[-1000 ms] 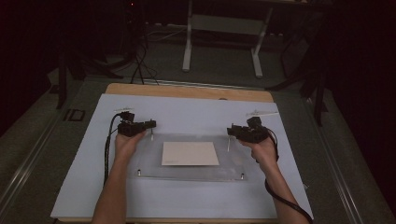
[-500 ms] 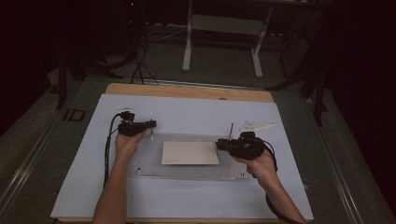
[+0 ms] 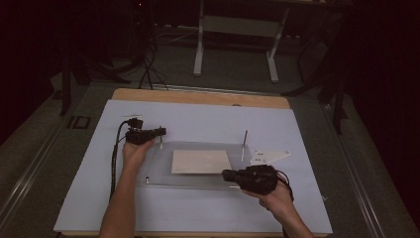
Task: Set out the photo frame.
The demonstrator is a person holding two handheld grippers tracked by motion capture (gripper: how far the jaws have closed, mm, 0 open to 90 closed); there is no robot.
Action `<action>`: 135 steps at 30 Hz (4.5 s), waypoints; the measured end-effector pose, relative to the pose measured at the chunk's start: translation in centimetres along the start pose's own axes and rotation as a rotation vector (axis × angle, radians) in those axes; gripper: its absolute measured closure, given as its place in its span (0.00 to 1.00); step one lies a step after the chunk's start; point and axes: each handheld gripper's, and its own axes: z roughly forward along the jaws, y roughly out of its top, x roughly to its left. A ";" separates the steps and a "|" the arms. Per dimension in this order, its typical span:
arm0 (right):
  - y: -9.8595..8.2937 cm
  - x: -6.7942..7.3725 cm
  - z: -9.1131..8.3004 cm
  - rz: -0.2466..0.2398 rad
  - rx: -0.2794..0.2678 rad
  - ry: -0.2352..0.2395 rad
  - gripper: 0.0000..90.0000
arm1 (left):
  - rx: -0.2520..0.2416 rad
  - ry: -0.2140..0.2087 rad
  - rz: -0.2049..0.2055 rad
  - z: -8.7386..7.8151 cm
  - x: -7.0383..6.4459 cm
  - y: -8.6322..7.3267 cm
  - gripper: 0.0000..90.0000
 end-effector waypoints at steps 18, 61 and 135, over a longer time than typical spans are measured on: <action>-2.8 3.0 2.2 -0.064 0.067 -0.039 1.00 | 0.004 0.008 -0.001 0.1 0.0 0.1 0.92; -1.6 3.1 2.3 -0.098 -0.003 -0.177 1.00 | 0.031 -0.013 -0.044 0.2 0.4 -0.3 0.81; 3.0 1.1 1.9 -0.084 -0.092 -0.237 1.00 | -0.213 0.041 0.424 -13.1 -7.2 -2.7 0.58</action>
